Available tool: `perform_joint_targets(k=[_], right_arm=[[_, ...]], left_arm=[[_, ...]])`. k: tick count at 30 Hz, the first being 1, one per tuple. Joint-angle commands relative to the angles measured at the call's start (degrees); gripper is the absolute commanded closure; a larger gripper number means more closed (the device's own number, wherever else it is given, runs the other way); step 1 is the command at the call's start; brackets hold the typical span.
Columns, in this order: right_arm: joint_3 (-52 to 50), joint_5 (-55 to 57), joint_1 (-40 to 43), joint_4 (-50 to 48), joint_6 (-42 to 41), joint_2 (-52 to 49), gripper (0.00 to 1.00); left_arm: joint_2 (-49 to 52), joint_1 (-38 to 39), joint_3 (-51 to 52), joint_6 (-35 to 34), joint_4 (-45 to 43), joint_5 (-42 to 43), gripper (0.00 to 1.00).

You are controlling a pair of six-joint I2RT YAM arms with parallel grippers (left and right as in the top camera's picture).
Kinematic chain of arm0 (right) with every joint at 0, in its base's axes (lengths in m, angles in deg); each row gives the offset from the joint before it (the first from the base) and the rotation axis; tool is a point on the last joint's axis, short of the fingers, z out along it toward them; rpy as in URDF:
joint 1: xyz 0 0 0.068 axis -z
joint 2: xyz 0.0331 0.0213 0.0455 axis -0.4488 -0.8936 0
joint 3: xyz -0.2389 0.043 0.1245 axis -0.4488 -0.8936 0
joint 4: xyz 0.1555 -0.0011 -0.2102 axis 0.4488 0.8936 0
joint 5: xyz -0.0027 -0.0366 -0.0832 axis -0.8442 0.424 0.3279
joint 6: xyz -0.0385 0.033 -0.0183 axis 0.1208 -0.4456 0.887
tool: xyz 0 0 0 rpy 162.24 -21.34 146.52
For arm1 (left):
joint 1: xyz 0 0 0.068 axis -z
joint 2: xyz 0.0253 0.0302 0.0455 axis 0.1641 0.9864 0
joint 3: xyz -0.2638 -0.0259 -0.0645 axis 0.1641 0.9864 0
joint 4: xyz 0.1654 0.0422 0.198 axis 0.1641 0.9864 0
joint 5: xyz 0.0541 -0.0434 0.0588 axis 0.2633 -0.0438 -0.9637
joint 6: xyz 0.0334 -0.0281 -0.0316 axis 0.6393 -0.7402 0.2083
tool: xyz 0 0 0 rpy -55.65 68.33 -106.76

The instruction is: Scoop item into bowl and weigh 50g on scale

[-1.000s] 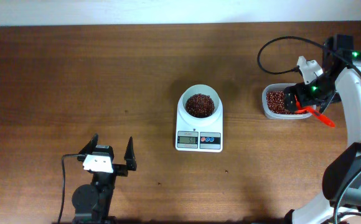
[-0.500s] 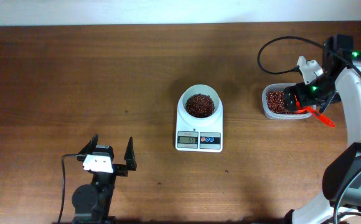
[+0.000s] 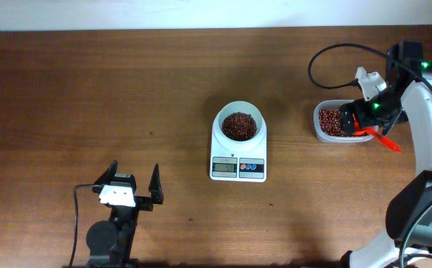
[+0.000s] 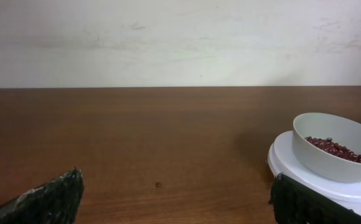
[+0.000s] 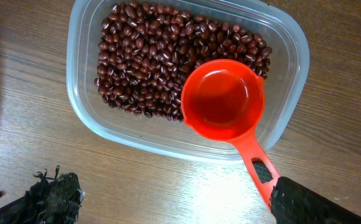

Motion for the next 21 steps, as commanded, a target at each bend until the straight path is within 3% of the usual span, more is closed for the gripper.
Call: perform_joint_targets(k=[1,13,21], right_arm=[[1.14,0.52,-0.09,0.04,0.22,1.4,0.01],[1.14,-1.9,0.07,-0.15,0.2,2.95,0.01],[0.85,-5.03,0.07,-8.02,0.2,15.19,0.01]], left_arm=[[-0.5,-0.35,0.15,1.11,0.31,-0.44,0.01],[-0.5,-0.35,0.15,1.11,0.31,-0.44,0.01],[-0.5,-0.33,0.15,1.11,0.28,-0.44,0.01]])
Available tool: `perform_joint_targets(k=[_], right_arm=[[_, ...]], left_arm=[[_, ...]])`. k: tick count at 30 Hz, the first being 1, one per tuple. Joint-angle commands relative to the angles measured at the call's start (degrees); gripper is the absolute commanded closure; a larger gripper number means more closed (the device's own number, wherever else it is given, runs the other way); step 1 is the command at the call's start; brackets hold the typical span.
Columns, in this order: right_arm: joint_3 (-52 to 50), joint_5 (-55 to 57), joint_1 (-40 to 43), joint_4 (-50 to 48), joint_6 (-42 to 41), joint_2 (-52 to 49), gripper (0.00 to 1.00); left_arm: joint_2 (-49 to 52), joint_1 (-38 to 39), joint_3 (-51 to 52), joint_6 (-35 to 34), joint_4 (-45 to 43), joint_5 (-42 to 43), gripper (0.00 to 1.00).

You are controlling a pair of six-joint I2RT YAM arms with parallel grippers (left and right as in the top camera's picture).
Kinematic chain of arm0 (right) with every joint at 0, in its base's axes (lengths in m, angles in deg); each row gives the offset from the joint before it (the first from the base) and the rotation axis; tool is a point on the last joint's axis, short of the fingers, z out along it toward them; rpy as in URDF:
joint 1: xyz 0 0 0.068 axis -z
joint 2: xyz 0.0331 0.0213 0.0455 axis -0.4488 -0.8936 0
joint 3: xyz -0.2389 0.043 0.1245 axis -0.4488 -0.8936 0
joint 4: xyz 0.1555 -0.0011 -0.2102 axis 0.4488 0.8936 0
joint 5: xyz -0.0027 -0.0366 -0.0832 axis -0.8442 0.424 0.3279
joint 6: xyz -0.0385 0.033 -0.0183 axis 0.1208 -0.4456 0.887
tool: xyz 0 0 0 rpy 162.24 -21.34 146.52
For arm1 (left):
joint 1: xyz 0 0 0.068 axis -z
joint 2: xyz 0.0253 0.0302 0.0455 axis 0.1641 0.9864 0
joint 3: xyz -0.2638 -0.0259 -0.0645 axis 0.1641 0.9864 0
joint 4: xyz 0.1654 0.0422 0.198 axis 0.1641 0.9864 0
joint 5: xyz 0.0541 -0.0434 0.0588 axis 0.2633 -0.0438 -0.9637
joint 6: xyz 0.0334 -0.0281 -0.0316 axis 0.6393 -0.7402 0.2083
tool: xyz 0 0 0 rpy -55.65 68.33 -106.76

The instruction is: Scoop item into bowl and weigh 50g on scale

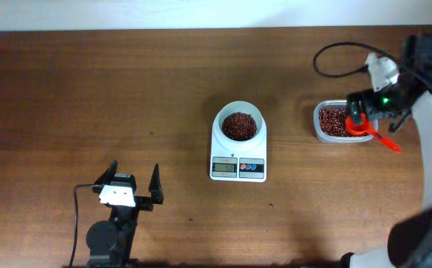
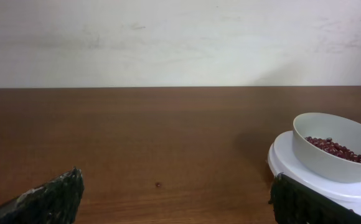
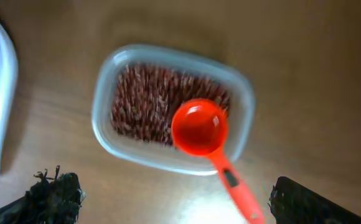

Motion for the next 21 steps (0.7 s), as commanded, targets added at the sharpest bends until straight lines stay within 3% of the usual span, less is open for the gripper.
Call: perform_joint_targets(k=[1,8,11,16,21], right_arm=[[0.79,-4.35,0.04,-3.87,0.28,7.76,0.01],[0.61,-4.9,0.04,-6.27,0.28,17.33,0.01],[-5.29,-5.01,0.04,-13.05,0.24,23.23,0.01],[-27.47,-8.02,0.04,-35.3,0.22,36.57,0.01],[-59.82,-8.76,0.04,-70.79,-7.5,53.35,0.01]], left_arm=[[-0.5,-0.33,0.15,1.11,0.31,-0.44,0.01],[-0.5,-0.33,0.15,1.11,0.31,-0.44,0.01],[-0.5,-0.35,0.15,1.11,0.31,-0.44,0.01],[-0.5,-0.35,0.15,1.11,0.31,-0.44,0.01],[-0.5,-0.33,0.15,1.11,0.31,-0.44,0.01]])
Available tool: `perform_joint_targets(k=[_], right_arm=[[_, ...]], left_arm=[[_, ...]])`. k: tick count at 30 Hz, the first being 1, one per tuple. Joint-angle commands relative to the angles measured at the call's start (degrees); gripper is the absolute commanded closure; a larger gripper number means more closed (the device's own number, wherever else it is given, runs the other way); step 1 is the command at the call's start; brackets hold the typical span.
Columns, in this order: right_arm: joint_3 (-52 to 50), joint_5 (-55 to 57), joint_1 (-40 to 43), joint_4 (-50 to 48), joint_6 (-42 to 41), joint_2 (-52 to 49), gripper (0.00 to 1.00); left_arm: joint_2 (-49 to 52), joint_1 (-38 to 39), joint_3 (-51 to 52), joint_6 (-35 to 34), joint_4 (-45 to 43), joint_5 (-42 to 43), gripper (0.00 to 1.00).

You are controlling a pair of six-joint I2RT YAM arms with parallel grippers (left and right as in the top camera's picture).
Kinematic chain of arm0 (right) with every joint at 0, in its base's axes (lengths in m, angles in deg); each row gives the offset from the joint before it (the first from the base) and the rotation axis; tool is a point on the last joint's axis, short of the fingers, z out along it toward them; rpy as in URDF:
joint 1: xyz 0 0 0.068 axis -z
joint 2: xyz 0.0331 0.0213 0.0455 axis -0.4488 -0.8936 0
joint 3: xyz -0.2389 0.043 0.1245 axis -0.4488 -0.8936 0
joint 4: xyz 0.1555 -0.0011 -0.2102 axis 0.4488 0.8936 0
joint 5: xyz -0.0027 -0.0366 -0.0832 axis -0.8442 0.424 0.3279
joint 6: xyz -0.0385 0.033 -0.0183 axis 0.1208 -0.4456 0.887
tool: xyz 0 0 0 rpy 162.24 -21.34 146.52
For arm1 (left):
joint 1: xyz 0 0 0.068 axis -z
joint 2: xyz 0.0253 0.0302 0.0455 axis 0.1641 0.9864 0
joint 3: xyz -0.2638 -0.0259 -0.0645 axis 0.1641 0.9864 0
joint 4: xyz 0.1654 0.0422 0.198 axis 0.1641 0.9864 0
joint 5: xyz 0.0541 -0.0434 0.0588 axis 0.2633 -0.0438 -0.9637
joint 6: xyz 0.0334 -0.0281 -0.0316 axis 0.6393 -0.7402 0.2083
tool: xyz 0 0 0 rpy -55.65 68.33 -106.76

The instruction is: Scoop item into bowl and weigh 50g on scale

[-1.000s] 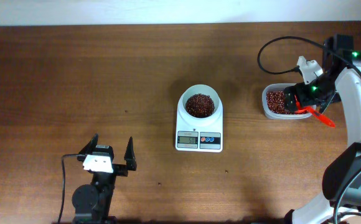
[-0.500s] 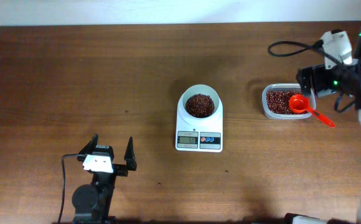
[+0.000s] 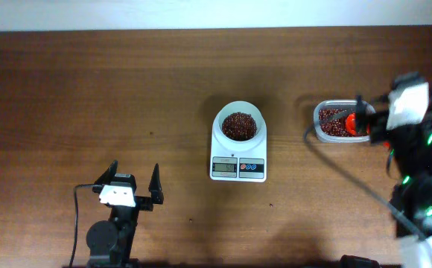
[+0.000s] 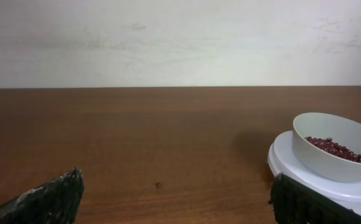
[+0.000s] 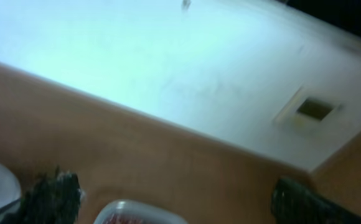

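The white scale (image 3: pixel 238 152) stands mid-table and carries a white bowl (image 3: pixel 239 125) of red beans, also seen in the left wrist view as the bowl (image 4: pixel 336 146). A clear container (image 3: pixel 334 121) of beans sits to its right, with the red scoop (image 3: pixel 356 125) lying at its right end, partly hidden by my arm. My right gripper (image 3: pixel 365 119) is open and empty just right of the container; its blurred view shows the wall and the container rim (image 5: pixel 137 211). At the front left, my left gripper (image 3: pixel 135 177) is open and empty.
A pale wall (image 4: pixel 180 37) runs along the table's far edge. The right arm's black cable (image 3: pixel 342 167) loops over the table right of the scale. A small dark speck (image 4: pixel 158 185) lies on the wood ahead of the left gripper.
My right arm has drawn back toward the front right and tilted up, so its camera now sees the wall instead of looking down on the container. The scoop stays in the container. The left arm is unchanged.
At first my open right gripper hung low over the bean container, with the empty red scoop resting in it. Then it was higher above the container. Now it is drawn back beside it and tilted up, still empty. The bowl, scale and left gripper stayed put.
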Motion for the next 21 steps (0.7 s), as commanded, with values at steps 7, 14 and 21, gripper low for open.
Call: perform_joint_targets(k=[7,14,21], right_arm=[[-42.75,0.26,0.0,-46.93,-8.11,21.31,0.01],[-44.37,2.56,-1.75,-31.67,-8.09,27.67,0.01],[-44.39,6.49,-4.55,-16.48,-8.09,33.66,0.01]], left_arm=[[-0.48,-0.37,0.15,1.09,0.33,-0.44,0.01],[-0.48,-0.37,0.15,1.09,0.33,-0.44,0.01],[-0.48,-0.35,0.15,1.09,0.33,-0.44,0.01]])
